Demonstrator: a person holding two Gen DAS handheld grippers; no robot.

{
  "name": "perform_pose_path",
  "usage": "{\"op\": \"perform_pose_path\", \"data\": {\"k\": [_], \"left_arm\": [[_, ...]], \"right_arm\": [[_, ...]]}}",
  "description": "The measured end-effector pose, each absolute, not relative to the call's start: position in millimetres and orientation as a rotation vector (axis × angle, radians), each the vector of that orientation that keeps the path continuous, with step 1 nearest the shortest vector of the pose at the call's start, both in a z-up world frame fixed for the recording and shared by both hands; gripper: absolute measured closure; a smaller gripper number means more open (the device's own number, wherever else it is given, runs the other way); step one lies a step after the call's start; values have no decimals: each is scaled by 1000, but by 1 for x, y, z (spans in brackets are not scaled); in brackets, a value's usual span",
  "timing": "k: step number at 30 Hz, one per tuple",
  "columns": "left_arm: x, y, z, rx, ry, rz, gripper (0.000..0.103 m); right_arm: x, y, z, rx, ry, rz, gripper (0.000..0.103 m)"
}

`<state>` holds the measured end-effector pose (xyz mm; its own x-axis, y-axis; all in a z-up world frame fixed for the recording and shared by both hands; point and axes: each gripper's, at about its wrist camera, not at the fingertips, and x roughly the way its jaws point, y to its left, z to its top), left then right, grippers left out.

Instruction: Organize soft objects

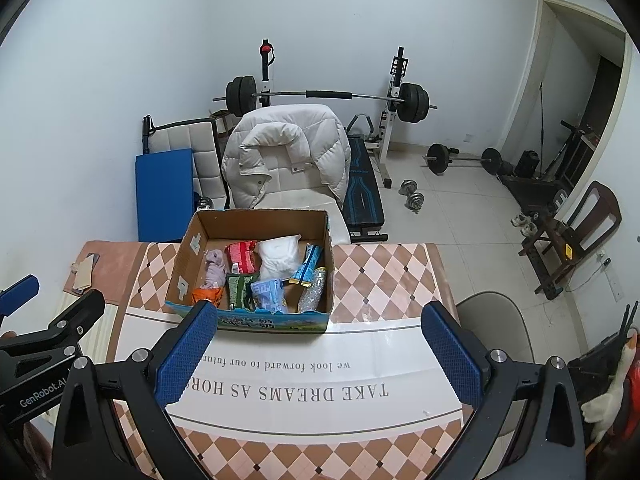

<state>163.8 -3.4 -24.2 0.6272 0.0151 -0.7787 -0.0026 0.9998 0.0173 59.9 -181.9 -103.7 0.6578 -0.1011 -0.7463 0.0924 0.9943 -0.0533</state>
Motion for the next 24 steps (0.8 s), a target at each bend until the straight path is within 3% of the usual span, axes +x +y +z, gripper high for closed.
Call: {"op": "perform_pose_path", "data": {"k": [24], "left_arm": [[162,2,-18,16,880,-11,0]], "right_arm": [[54,-188,-96,-20,832,-124,0]]}}
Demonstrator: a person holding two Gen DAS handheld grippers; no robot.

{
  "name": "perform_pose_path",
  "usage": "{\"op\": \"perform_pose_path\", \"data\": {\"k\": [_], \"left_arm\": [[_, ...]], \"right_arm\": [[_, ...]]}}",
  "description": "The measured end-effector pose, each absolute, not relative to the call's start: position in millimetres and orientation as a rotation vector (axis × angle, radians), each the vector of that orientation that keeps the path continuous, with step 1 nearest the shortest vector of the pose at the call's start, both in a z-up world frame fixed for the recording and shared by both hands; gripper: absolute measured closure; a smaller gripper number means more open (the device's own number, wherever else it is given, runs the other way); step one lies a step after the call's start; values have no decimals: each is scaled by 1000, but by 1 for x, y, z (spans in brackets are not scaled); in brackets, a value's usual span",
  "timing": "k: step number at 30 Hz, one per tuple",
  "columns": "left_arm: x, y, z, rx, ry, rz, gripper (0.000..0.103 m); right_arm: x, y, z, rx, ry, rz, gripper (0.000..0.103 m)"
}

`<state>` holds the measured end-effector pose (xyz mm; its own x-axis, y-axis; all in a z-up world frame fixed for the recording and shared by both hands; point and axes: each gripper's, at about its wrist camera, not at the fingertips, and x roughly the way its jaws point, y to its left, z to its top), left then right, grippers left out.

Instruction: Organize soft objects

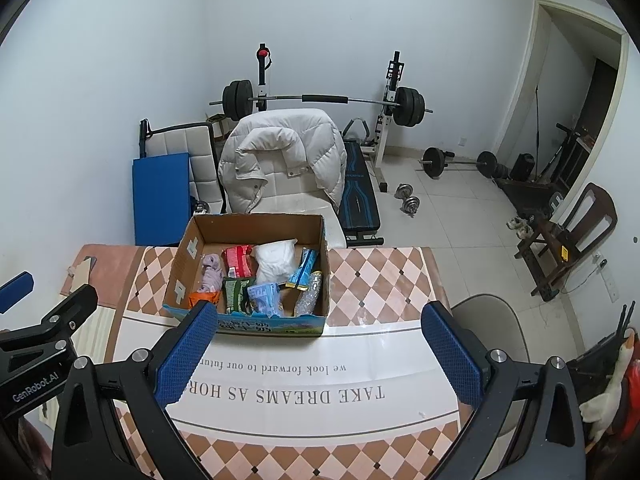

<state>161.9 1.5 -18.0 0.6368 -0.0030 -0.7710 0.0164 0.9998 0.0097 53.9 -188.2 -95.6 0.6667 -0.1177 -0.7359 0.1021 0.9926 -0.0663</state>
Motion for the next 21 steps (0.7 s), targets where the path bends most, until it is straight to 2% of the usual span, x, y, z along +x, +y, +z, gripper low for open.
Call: {"op": "perform_pose_path", "data": {"k": [21], "left_arm": [[159,-2,-11,29,875,-20,0]], "right_arm": [[54,-188,-91,-19,825,-128,0]]}}
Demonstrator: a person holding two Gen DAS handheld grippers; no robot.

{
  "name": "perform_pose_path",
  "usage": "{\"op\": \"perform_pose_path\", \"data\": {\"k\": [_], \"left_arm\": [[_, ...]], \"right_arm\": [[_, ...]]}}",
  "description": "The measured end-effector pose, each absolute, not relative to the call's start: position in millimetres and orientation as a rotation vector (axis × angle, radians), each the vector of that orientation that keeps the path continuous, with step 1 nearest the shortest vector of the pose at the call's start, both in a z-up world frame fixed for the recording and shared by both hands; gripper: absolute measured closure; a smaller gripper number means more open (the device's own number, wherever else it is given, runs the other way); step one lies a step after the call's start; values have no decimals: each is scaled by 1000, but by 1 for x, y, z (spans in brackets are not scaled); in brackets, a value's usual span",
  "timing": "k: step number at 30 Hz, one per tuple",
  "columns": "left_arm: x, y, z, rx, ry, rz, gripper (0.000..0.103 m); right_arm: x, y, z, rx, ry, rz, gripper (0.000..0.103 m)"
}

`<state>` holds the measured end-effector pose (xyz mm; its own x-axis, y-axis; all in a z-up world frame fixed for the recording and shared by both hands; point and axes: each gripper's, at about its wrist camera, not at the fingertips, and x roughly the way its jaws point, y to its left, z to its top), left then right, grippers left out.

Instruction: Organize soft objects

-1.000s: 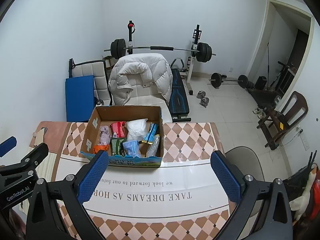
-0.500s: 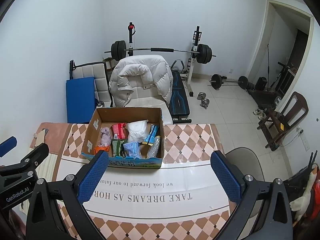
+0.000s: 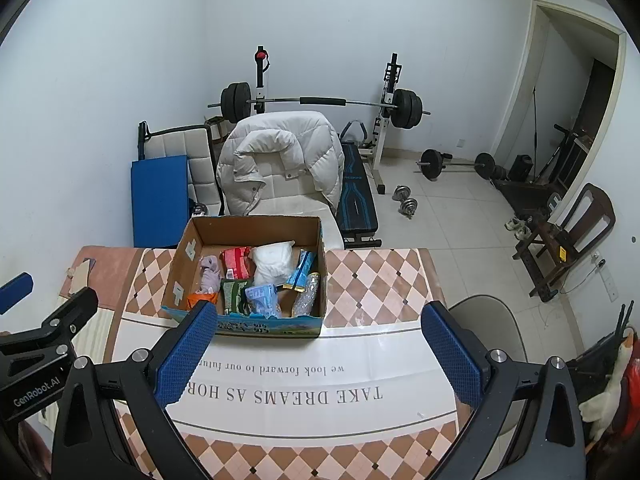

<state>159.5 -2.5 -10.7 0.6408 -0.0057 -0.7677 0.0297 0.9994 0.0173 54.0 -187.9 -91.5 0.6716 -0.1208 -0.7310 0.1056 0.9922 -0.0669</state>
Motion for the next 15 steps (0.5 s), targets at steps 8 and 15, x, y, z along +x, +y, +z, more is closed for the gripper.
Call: {"op": "perform_pose_path", "data": {"k": [8,15], "left_arm": [[159,-2,-11,30,874,-24,0],[158,-1,-13,22,883,-27,0]], "right_arm": [[53,-188,-91,-17,825,-132,0],[54,-187,-90,-21,823,-131,0]]}}
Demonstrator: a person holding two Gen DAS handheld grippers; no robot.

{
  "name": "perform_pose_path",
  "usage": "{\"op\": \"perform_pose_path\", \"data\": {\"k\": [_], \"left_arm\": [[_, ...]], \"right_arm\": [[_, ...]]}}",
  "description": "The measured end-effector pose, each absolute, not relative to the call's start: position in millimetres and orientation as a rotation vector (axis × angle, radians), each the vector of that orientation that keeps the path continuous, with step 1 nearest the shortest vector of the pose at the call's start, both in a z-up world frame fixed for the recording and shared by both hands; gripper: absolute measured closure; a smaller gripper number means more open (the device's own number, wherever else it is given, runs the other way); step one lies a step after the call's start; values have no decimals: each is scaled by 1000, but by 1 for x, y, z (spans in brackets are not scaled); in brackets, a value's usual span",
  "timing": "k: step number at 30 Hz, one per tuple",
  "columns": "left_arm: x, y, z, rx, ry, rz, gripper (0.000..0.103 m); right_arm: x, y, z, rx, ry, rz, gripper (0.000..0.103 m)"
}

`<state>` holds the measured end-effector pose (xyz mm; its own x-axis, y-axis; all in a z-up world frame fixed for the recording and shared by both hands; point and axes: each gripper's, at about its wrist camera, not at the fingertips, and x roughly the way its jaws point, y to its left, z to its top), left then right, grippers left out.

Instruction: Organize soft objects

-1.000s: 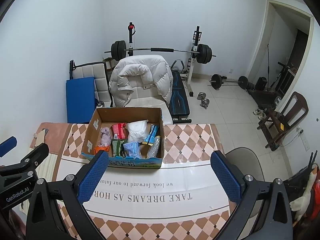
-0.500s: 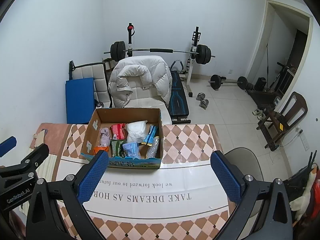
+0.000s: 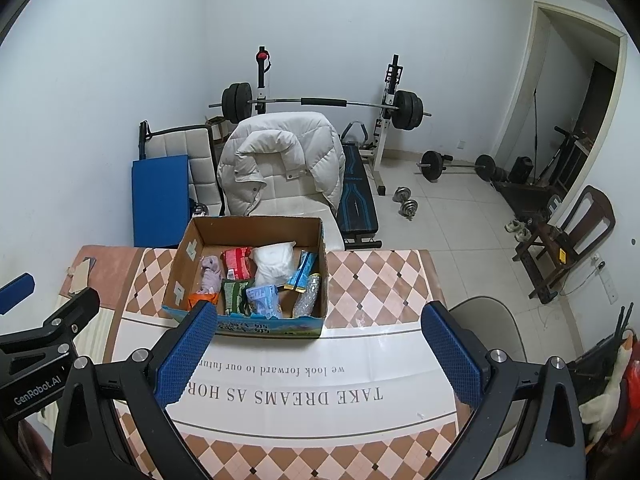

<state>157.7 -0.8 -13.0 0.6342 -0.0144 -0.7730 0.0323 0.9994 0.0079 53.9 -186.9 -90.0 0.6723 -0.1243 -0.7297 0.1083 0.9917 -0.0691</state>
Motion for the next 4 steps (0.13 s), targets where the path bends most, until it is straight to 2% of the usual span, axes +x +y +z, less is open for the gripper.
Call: {"op": "perform_pose_path", "data": {"k": [4], "left_arm": [[157,0,-12,19,873,-25,0]], "right_arm": [[54,-187,-90,-20,824,-132,0]]}}
